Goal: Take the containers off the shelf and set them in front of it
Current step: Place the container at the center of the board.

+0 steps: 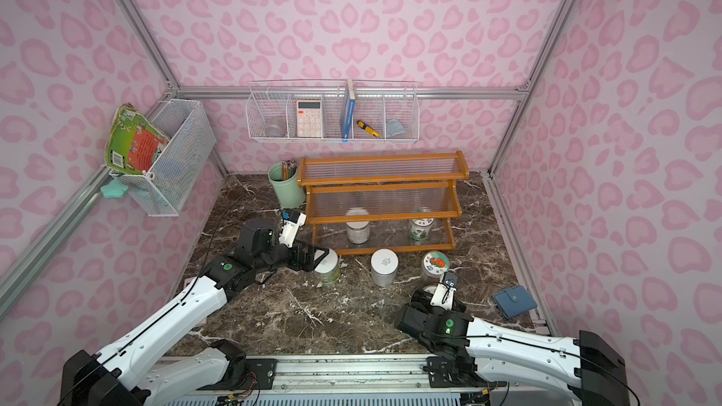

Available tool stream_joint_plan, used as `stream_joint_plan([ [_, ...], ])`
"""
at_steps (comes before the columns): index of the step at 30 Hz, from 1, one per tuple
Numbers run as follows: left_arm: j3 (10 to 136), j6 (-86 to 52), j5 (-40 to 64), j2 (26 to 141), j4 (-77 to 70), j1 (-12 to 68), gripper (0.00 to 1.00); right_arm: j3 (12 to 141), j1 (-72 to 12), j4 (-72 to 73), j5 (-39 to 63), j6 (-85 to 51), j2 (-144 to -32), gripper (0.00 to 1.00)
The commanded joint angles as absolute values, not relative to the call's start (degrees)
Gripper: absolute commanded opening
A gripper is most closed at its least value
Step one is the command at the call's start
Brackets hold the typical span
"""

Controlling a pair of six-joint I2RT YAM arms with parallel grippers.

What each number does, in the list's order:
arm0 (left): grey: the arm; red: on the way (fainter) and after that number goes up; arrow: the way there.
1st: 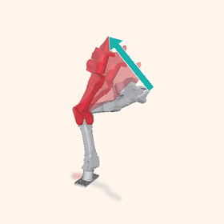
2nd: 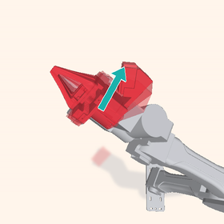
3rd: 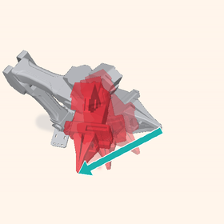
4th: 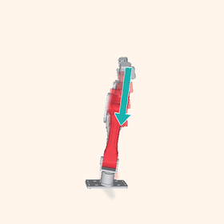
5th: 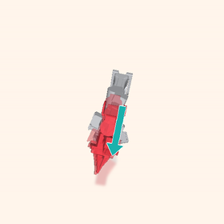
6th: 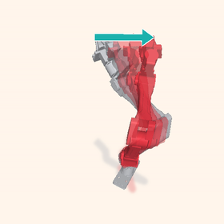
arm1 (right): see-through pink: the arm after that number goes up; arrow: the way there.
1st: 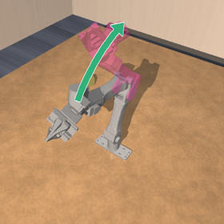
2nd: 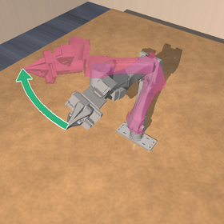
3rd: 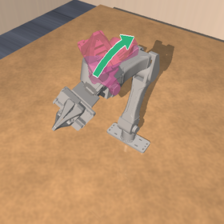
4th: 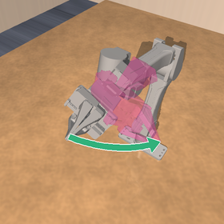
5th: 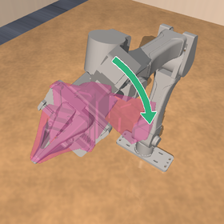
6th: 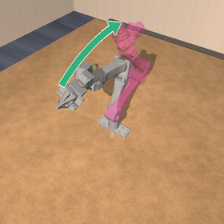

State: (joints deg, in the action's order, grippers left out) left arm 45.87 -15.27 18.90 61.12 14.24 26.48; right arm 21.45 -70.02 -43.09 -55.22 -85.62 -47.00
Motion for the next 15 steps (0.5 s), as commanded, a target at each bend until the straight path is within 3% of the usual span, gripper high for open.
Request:
stream_joint_plan([
  [1,46.14,-15.34,18.92,61.17,13.71,26.46,0.99,22.91,-70.33,-46.07,-56.62,-86.33,-46.46,0.99],
  [9,46.41,-15.2,18.54,60.56,14.52,26.46,0.99,27.25,-71.39,-48.78,-58.48,-84.13,-44.4,0.99],
  [15,46.53,-15.18,18.61,60.86,14.57,26.46,0.99,30.84,-69.74,-42.34,-57.83,-69.85,-40.94,0.99],
])
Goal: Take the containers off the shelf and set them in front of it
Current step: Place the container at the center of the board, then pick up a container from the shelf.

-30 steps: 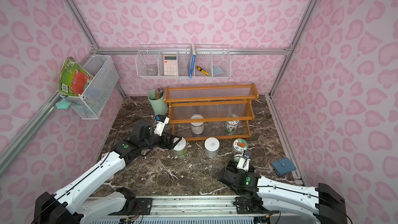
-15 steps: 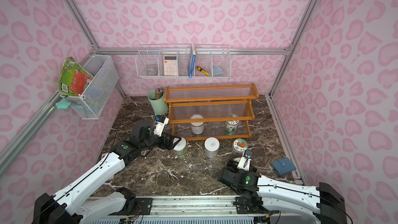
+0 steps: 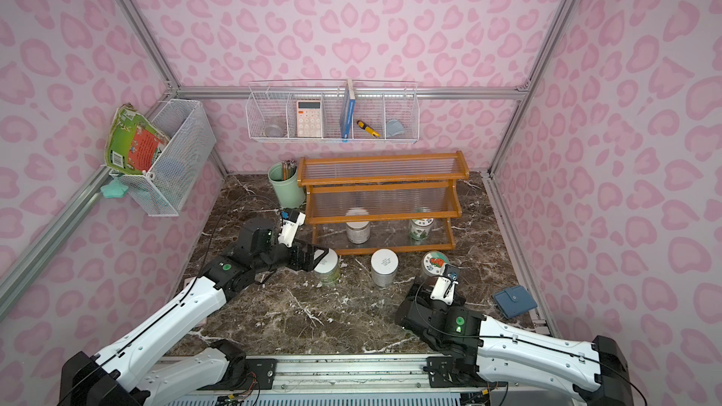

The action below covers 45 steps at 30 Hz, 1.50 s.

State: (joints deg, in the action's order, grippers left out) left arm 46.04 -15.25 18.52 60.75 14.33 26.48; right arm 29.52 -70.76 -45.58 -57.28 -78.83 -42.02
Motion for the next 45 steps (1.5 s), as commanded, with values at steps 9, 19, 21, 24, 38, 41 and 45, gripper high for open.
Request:
stream_joint_plan([
  [9,47.11,-15.03,18.73,62.22,15.1,26.41,0.99,31.98,-45.17,-21.78,-34.73,-32.29,-31.76,0.99],
  [19,46.41,-15.16,18.98,61.8,14.93,26.46,0.99,37.33,-21.91,-15.11,-3.46,-19.23,-43.49,0.99],
  [21,46.41,-15.24,19.14,61.4,15.28,26.46,0.99,37.3,-19.25,-13.0,-0.09,-17.88,-45.2,0.99],
  [24,46.08,-15.36,19.25,60.67,15.32,26.5,0.99,36.91,-16.11,-9.99,2.16,-16.14,-48.05,0.99],
  [38,45.57,-15.61,18.93,60.29,14.9,27.07,0.99,35.97,-13.4,-0.11,3.97,-12.54,-59.48,0.99],
  [41,45.61,-15.71,18.94,60.81,14.7,27.07,0.99,36.54,-12.42,1.41,3.78,-11.63,-61.73,0.99],
  [45,45.51,-15.91,19.33,61.25,14.5,27.03,0.99,37.07,-11.41,3.52,4.09,-10.92,-65.12,0.99],
])
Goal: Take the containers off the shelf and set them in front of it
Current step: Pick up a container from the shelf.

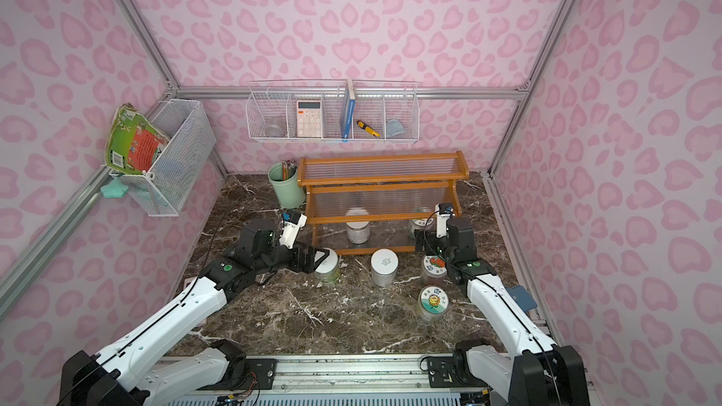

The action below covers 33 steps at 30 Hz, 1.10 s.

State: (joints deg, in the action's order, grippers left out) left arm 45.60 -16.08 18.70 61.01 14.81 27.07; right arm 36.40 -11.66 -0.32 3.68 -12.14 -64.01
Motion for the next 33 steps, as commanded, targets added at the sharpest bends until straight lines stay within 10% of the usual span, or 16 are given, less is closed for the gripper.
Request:
stream_joint_plan([
  [1,45.48,-15.93,19.42,61.34,14.5,27.07,0.99,37.24,-11.32,4.13,4.13,-10.69,-65.88,0.99],
  [33,45.35,-15.93,18.82,61.61,14.33,27.07,0.99,39.18,-12.63,16.14,3.42,-7.73,-80.37,0.99],
])
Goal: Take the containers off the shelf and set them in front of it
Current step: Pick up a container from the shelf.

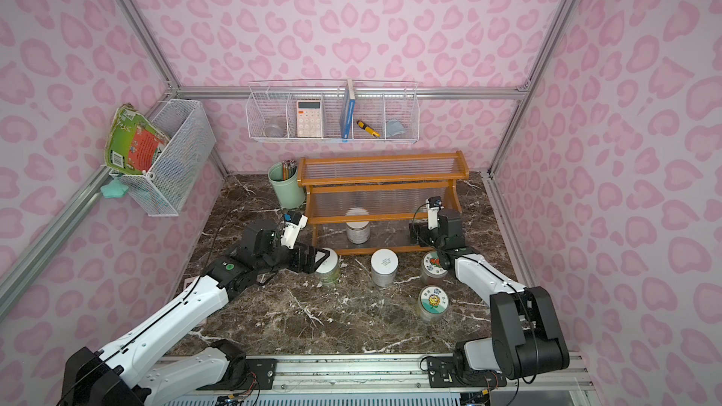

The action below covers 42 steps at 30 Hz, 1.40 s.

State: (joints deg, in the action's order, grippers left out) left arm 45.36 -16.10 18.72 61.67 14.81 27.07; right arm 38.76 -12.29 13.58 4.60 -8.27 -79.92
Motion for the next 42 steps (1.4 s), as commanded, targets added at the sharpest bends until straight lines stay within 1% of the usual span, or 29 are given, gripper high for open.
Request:
stream_joint_plan([
  [1,45.34,-15.99,18.81,61.58,14.39,27.07,0.99,39.2,-12.86,16.25,3.09,-7.73,-80.72,0.99],
  [19,45.25,-15.97,18.81,61.37,14.41,27.07,0.99,39.41,-14.11,20.38,-2.17,-6.85,-84.63,0.99],
  [31,45.42,-15.97,18.65,61.44,14.68,27.07,0.99,42.14,-14.06,21.57,-2.11,-6.99,-88.83,0.99],
  [34,45.44,-15.97,18.55,61.49,14.83,27.07,0.99,42.9,-14.04,21.1,-2.33,-7.03,-89.58,0.93],
  [38,45.44,-15.96,18.54,61.35,14.81,27.07,0.99,43.05,-14.0,20.89,-1.9,-7.21,-89.72,0.81],
  [42,45.44,-15.92,18.55,61.43,14.83,27.07,0.99,42.49,-14.09,20.44,-1.33,-7.53,-88.96,0.75],
])
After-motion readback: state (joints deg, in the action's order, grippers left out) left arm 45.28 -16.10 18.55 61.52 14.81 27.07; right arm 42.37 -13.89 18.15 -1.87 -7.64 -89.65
